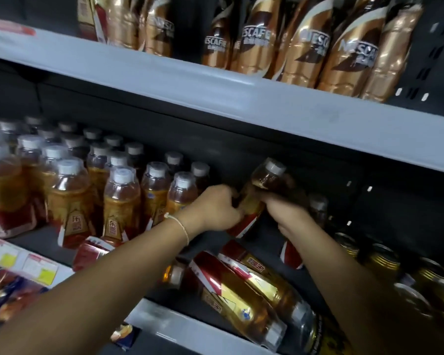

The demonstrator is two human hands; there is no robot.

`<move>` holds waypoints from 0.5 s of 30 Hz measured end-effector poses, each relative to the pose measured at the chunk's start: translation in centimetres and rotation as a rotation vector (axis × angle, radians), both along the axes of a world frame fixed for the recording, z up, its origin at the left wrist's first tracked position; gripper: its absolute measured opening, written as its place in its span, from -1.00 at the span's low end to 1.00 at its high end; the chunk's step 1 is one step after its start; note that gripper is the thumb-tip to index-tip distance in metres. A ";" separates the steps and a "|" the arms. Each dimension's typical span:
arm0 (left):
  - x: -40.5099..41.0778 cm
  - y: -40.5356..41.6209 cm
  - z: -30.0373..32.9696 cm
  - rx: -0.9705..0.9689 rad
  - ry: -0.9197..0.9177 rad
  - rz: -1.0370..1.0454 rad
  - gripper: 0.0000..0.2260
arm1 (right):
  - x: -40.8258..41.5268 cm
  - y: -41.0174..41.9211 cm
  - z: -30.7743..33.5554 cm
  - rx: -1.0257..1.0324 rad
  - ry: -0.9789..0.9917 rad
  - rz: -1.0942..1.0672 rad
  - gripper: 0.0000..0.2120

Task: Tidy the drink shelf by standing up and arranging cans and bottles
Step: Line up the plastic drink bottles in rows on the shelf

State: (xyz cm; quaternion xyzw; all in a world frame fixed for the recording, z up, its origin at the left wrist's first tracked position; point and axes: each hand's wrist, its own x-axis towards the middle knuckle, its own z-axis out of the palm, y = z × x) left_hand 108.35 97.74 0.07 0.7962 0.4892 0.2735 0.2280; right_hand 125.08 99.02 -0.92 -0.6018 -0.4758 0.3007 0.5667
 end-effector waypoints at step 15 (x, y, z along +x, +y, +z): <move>-2.7 0.6 -5.9 -0.046 0.360 -0.208 -0.63 | -6.2 4.7 -3.8 -0.094 -0.286 -0.020 -0.28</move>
